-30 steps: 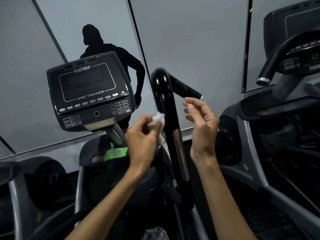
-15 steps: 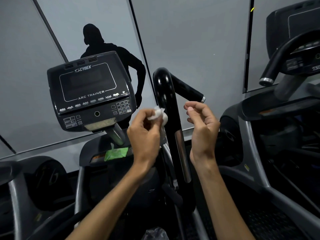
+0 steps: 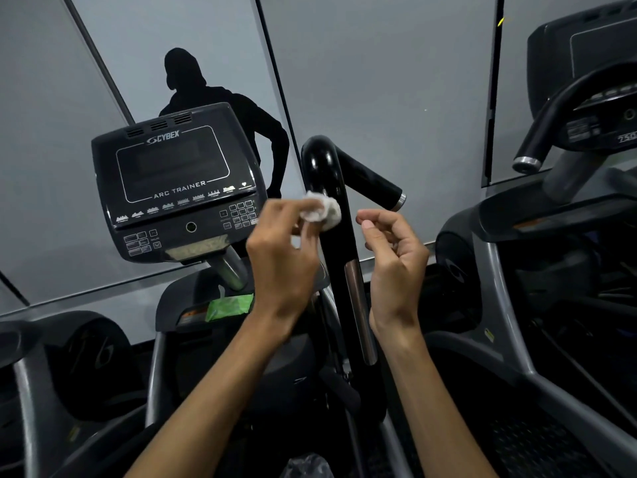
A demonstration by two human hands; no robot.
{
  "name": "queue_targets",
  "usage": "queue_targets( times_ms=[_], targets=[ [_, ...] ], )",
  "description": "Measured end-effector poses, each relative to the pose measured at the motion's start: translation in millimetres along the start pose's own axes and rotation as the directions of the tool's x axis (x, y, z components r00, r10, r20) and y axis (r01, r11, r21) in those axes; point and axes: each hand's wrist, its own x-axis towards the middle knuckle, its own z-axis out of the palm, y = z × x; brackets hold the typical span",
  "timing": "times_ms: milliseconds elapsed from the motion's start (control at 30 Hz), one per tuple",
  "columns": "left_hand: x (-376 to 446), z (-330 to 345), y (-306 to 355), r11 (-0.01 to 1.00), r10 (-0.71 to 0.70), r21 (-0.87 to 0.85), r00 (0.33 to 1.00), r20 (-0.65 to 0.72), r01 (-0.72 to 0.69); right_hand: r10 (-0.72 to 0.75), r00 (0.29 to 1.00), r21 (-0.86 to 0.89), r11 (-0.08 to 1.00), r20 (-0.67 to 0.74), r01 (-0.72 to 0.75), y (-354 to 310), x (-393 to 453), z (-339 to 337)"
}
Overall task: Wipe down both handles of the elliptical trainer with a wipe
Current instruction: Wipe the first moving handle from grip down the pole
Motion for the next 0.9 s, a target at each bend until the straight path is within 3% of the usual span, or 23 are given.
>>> queue_targets(
  times_ms=[200, 333, 400, 500, 533, 700, 800, 900],
  targets=[
    [-15, 3, 7, 0.927, -0.287, -0.233, 0.956, 0.065, 0.295, -0.012, 1.000, -0.019, 1.000, -0.026, 0.012, -3, 0, -5],
    [-56, 12, 3, 0.796, -0.513, -0.194, 0.809, 0.287, 0.574, 0.009, 0.999, -0.025, 1.000, -0.032, -0.010, -1, -1, -3],
    [-40, 19, -4, 0.657, -0.601, -0.301, 0.722, 0.343, 0.691, 0.017, 0.999, -0.018, 1.000, -0.035, -0.017, 0, -2, 0],
    [-2, 21, -8, 0.267, -0.696, -0.571, 0.565, 0.442, 0.776, 0.018, 0.999, -0.016, 1.000, -0.050, -0.019, 0, -2, 2],
    [0, 19, -6, 0.220, -0.686, -0.573, 0.543, 0.484, 0.790, 0.022, 0.998, -0.012, 1.000, -0.064, -0.023, 1, -1, 1],
    [-37, 11, -15, 0.309, -0.525, -0.368, 0.480, 0.703, 0.877, 0.036, 0.991, -0.002, 0.999, -0.130, -0.036, 5, 1, 0],
    [-25, 14, -26, 0.228, -0.605, -0.462, 0.497, 0.623, 0.857, 0.036, 0.990, -0.015, 0.999, -0.134, -0.039, 10, 0, 1],
    [-30, 12, -15, 0.326, -0.621, -0.478, 0.566, 0.542, 0.816, 0.046, 0.990, -0.008, 0.999, -0.132, -0.048, 10, -4, 1]
  ],
)
